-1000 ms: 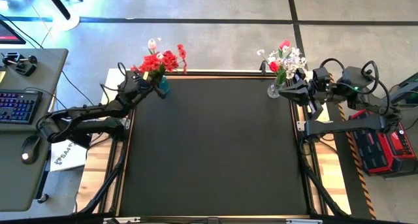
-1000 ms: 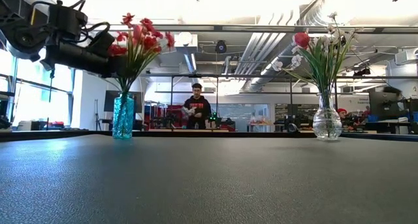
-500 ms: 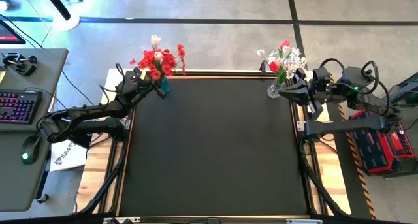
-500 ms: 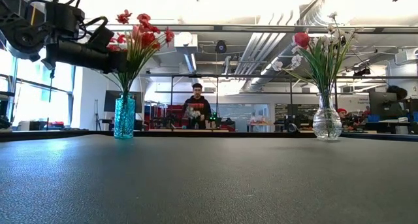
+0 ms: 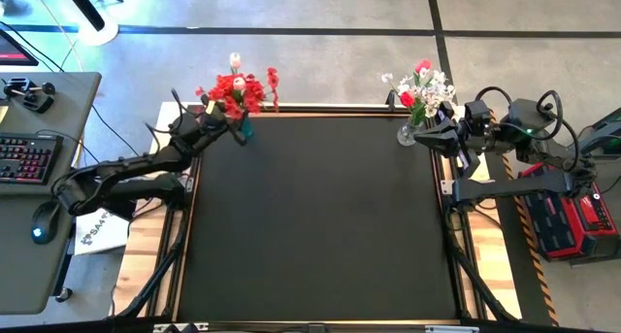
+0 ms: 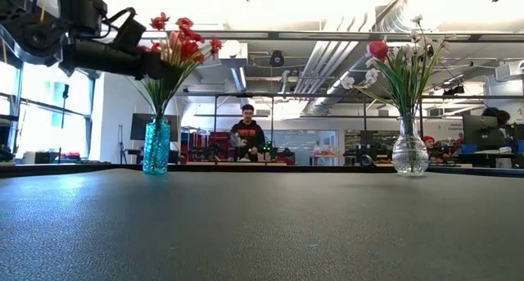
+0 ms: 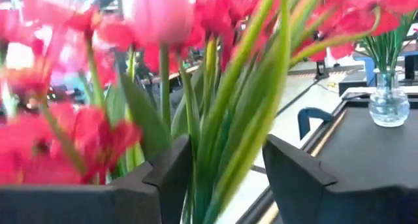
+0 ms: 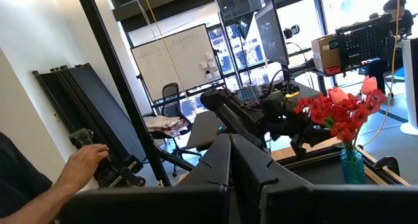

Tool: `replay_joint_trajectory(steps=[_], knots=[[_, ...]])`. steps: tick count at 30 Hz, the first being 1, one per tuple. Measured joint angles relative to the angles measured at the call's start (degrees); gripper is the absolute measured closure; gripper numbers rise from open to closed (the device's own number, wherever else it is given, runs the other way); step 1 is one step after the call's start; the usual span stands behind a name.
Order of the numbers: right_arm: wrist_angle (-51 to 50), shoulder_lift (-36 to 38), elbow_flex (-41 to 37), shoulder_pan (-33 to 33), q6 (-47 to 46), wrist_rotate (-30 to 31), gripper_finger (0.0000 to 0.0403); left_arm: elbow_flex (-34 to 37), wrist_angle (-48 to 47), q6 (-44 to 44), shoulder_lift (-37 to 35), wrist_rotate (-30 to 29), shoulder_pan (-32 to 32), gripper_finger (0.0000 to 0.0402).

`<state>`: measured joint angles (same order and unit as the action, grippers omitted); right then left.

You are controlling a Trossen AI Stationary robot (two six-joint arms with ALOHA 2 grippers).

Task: Sort flowers into vase by color
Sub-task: Put the red flowers into the blue vase

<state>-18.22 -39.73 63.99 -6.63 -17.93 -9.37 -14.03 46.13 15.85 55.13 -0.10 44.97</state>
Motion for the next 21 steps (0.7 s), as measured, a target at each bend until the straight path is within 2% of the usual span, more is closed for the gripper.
replay_joint_trajectory(steps=[13,21], knots=[[0.01,0.0,0.0,0.0,0.0,0.0,0.0402,-3.43,-1.56,3.96,-1.25,-0.09,0.11,0.0213],[0.02,0.0,0.0,0.01,0.0,0.0,0.0402,-6.35,-9.38,5.96,-5.53,-0.11,0.11,0.0213]])
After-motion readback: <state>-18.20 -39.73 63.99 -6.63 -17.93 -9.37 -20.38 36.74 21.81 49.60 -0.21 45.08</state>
